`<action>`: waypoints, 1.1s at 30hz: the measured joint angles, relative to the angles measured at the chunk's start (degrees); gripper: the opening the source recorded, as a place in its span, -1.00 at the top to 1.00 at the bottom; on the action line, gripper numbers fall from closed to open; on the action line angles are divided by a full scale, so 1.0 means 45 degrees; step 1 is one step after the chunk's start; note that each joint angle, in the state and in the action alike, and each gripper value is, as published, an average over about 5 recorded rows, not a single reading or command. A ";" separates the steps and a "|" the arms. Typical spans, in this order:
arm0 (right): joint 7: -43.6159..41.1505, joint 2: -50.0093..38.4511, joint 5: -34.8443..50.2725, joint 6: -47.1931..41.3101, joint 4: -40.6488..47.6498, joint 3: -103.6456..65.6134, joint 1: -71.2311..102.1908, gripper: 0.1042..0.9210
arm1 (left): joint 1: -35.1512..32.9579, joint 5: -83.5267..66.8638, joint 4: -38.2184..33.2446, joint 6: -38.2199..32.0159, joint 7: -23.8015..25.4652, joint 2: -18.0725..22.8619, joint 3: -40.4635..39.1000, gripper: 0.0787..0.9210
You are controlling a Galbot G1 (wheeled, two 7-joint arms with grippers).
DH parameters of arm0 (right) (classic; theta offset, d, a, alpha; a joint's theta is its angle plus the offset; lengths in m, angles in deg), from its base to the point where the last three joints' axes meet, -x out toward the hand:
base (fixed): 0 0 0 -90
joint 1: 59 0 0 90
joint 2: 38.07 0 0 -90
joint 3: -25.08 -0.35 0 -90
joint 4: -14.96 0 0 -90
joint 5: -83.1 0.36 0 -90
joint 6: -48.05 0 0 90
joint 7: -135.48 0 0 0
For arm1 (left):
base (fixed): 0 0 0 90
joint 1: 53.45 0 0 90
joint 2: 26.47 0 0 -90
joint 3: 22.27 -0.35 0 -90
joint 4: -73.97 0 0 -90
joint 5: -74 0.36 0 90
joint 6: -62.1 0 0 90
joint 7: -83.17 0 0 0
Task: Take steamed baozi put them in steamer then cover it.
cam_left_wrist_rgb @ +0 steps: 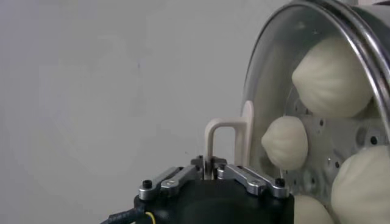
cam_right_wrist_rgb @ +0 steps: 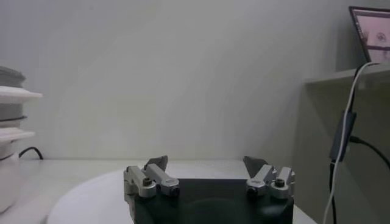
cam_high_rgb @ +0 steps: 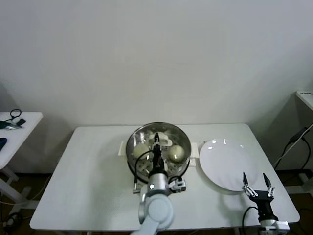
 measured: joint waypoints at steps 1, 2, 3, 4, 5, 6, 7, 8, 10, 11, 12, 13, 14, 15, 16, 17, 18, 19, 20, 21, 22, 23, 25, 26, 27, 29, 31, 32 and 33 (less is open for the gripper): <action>-0.0018 0.0005 -0.0008 -0.0006 -0.0025 -0.0004 0.0015 -0.76 | -0.0020 -0.0035 -0.0054 -0.0013 0.0014 -0.0001 -0.0027 0.61; -0.0033 0.0006 -0.0014 -0.0011 -0.0045 -0.0009 0.0024 -0.76 | -0.0040 -0.0066 -0.0107 -0.0028 0.0023 -0.0002 -0.0053 0.55; -0.0045 0.0003 -0.0018 -0.0014 -0.0060 -0.0017 0.0031 -0.76 | -0.0062 -0.0095 -0.0161 -0.0046 0.0031 -0.0003 -0.0077 0.47; -0.0055 -0.0001 -0.0020 -0.0016 -0.0072 -0.0024 0.0034 -0.76 | -0.0086 -0.0123 -0.0215 -0.0065 0.0034 -0.0003 -0.0097 0.41; -0.0063 -0.0005 -0.0022 -0.0018 -0.0077 -0.0030 0.0035 -0.76 | -0.0109 -0.0151 -0.0266 -0.0083 0.0031 -0.0004 -0.0111 0.34; -0.0070 -0.0009 -0.0024 -0.0019 -0.0080 -0.0037 0.0037 -0.76 | -0.0135 -0.0180 -0.0317 -0.0102 0.0026 -0.0005 -0.0121 0.26; -0.0077 -0.0014 -0.0028 -0.0021 -0.0084 -0.0042 0.0041 -0.76 | -0.0164 -0.0211 -0.0369 -0.0119 0.0020 -0.0005 -0.0126 0.20; -0.0083 -0.0019 -0.0031 -0.0026 -0.0089 -0.0045 0.0047 -0.76 | -0.0195 -0.0245 -0.0423 -0.0137 0.0014 -0.0006 -0.0130 0.14; -0.0101 -0.0028 -0.0039 -0.0039 -0.0098 -0.0052 0.0058 -0.76 | -0.0260 -0.0323 -0.0541 -0.0178 0.0007 -0.0008 -0.0148 -0.01; -0.0110 -0.0032 -0.0042 -0.0047 -0.0102 -0.0054 0.0061 -0.76 | -0.0294 -0.0371 -0.0604 -0.0202 0.0004 -0.0009 -0.0164 -0.07; -0.0118 -0.0033 -0.0045 -0.0053 -0.0102 -0.0056 0.0062 -0.76 | -0.0327 -0.0427 -0.0672 -0.0232 -0.0007 -0.0010 -0.0181 -0.15; -0.0127 -0.0031 -0.0048 -0.0060 -0.0102 -0.0057 0.0062 -0.76 | -0.0365 -0.0492 -0.0749 -0.0266 -0.0026 -0.0010 -0.0197 -0.21; -0.0140 -0.0028 -0.0050 -0.0069 -0.0102 -0.0058 0.0062 -0.76 | -0.0405 -0.0569 -0.0834 -0.0302 -0.0055 -0.0011 -0.0208 -0.27; -0.0154 -0.0024 -0.0049 -0.0082 -0.0102 -0.0058 0.0065 -0.76 | -0.0454 -0.0657 -0.0931 -0.0342 -0.0094 -0.0011 -0.0215 -0.36; -0.0175 -0.0021 -0.0045 -0.0102 -0.0105 -0.0058 0.0072 -0.76 | -0.0507 -0.0760 -0.1034 -0.0387 -0.0140 -0.0011 -0.0217 -0.42; -0.0197 -0.0020 -0.0035 -0.0124 -0.0112 -0.0055 0.0085 -0.76 | -0.0565 -0.0879 -0.1150 -0.0436 -0.0192 -0.0011 -0.0217 -0.48; -0.0216 -0.0022 -0.0017 -0.0143 -0.0126 -0.0049 0.0104 -0.76 | -0.0624 -0.1011 -0.1273 -0.0487 -0.0245 -0.0010 -0.0215 -0.56; -0.0223 -0.0027 0.0011 -0.0157 -0.0148 -0.0039 0.0129 -0.76 | -0.0689 -0.1167 -0.1410 -0.0546 -0.0305 -0.0010 -0.0205 -0.62; -0.0221 -0.0035 0.0046 -0.0172 -0.0181 -0.0024 0.0159 -0.76 | -0.0758 -0.1348 -0.1554 -0.0613 -0.0370 -0.0008 -0.0183 -0.66; -0.0205 -0.0046 0.0084 -0.0186 -0.0219 -0.0006 0.0192 -0.76 | -0.0831 -0.1555 -0.1706 -0.0688 -0.0440 -0.0005 -0.0149 -0.71; -0.0175 -0.0061 0.0123 -0.0202 -0.0266 0.0013 0.0227 -0.76 | -0.0909 -0.1794 -0.1866 -0.0778 -0.0522 0.0000 -0.0097 -0.74; -0.0135 -0.0077 0.0157 -0.0225 -0.0322 0.0031 0.0265 -0.76 | -0.0995 -0.2070 -0.2028 -0.0884 -0.0617 0.0007 -0.0022 -0.75; -0.0040 -0.0107 0.0204 -0.0301 -0.0458 0.0053 0.0348 -0.76 | -0.1180 -0.2730 -0.2346 -0.1137 -0.0834 0.0027 0.0188 -0.76; 0.0011 -0.0122 0.0220 -0.0349 -0.0538 0.0062 0.0389 -0.76 | -0.1283 -0.3117 -0.2504 -0.1281 -0.0958 0.0041 0.0328 -0.76; 0.0060 -0.0132 0.0231 -0.0401 -0.0619 0.0068 0.0424 -0.76 | -0.1389 -0.3536 -0.2657 -0.1427 -0.1085 0.0056 0.0484 -0.77; 0.0151 -0.0140 0.0232 -0.0511 -0.0760 0.0080 0.0465 -0.76 | -0.1619 -0.4507 -0.2998 -0.1725 -0.1367 0.0062 0.0856 -0.77; 0.0224 -0.0125 0.0199 -0.0597 -0.0853 0.0095 0.0466 -0.76 | -0.1869 -0.5606 -0.3356 -0.2013 -0.1669 -0.0080 0.1304 -0.77; 0.0255 -0.0115 0.0174 -0.0633 -0.0893 0.0107 0.0465 -0.76 | -0.2009 -0.6211 -0.3540 -0.2163 -0.1828 -0.0234 0.1570 -0.77; 0.0278 -0.0104 0.0147 -0.0663 -0.0932 0.0120 0.0466 -0.76 | -0.2160 -0.6858 -0.3711 -0.2319 -0.1983 -0.0440 0.1876 -0.77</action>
